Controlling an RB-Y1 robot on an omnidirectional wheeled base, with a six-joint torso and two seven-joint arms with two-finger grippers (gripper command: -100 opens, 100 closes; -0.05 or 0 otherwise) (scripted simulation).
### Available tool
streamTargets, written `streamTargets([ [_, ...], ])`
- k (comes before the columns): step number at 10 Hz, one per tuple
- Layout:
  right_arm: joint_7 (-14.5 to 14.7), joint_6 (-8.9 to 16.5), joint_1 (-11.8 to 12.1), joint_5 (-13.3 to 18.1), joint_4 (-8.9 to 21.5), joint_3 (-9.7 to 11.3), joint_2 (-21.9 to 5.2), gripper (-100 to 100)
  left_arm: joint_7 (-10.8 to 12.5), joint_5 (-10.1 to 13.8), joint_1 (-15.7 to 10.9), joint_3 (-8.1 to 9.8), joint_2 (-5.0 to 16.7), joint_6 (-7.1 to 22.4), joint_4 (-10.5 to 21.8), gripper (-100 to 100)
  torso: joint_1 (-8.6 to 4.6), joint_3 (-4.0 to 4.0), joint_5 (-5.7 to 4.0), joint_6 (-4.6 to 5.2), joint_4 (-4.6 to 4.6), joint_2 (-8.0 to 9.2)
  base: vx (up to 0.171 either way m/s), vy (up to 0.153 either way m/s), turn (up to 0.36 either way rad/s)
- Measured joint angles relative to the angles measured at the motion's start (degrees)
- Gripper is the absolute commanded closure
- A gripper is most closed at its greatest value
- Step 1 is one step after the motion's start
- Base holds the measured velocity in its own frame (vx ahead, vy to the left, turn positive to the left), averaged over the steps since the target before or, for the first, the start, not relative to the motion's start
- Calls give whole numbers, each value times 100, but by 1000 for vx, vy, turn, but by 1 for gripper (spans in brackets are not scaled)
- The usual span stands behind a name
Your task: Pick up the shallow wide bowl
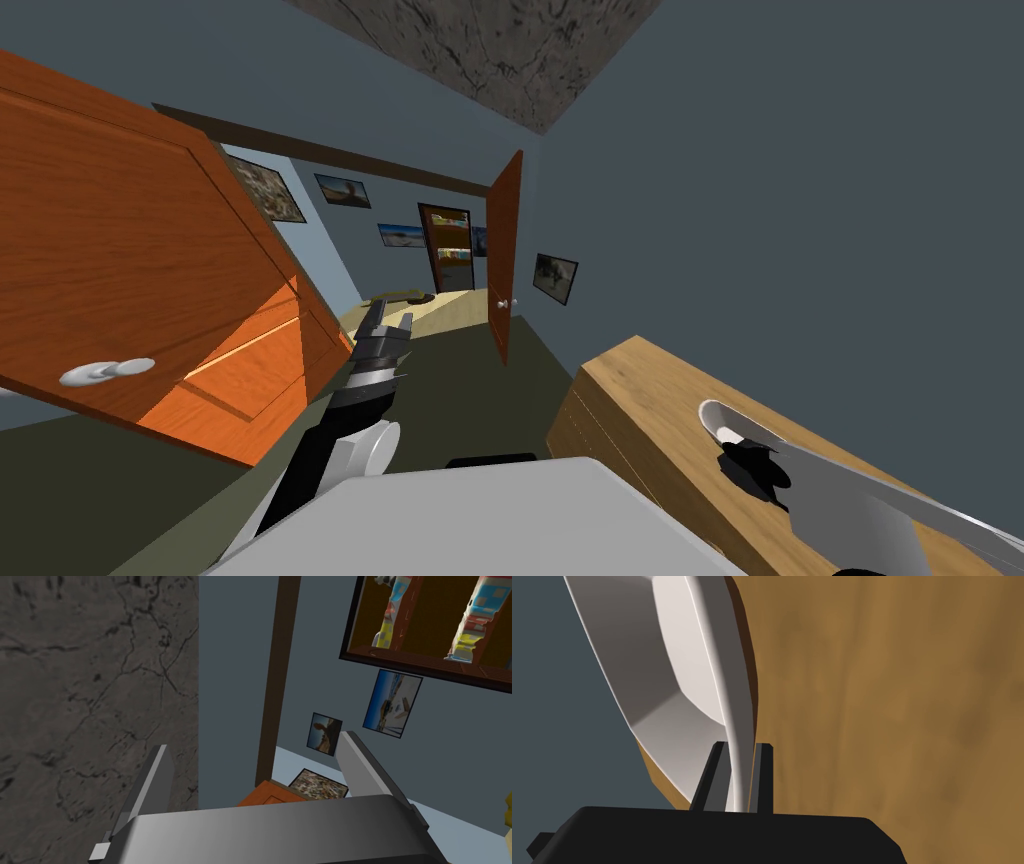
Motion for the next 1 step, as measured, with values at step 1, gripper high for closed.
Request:
streamTargets([
  [1,6,17,0,-9,-11,0,-6,0,0,0,0,0,0,0,0,0,-6,0,1,-1,1,-2,0,0,0],
])
